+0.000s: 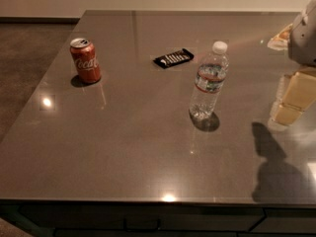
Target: Move water bottle near rxbar chocolate
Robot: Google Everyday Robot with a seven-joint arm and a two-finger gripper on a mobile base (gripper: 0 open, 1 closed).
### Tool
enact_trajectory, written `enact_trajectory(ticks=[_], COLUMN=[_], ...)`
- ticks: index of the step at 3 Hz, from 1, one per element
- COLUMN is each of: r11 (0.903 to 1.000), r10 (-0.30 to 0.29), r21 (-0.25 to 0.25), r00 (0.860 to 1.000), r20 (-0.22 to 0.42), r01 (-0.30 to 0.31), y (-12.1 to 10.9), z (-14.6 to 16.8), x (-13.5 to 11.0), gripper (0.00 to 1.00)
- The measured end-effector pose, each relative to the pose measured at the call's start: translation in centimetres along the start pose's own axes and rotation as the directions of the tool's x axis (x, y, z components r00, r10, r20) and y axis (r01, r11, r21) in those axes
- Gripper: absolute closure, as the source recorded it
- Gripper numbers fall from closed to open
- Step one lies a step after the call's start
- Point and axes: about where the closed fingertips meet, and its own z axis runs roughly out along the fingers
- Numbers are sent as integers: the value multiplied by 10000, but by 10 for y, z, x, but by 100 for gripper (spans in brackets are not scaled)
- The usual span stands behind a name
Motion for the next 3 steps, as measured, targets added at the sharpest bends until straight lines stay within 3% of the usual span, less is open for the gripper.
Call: enact_trajectory(ticks=[1,2,3], r11=[10000,9992,9933], r10=[0,349,1042], r21=[2,-205,-630], r00=[10000,9982,9851], r20=[1,492,1369], r01=[0,-340,-964], y=[0,-3,-1], z=[0,4,19], x=[0,-9,-27], gripper=[0,0,0])
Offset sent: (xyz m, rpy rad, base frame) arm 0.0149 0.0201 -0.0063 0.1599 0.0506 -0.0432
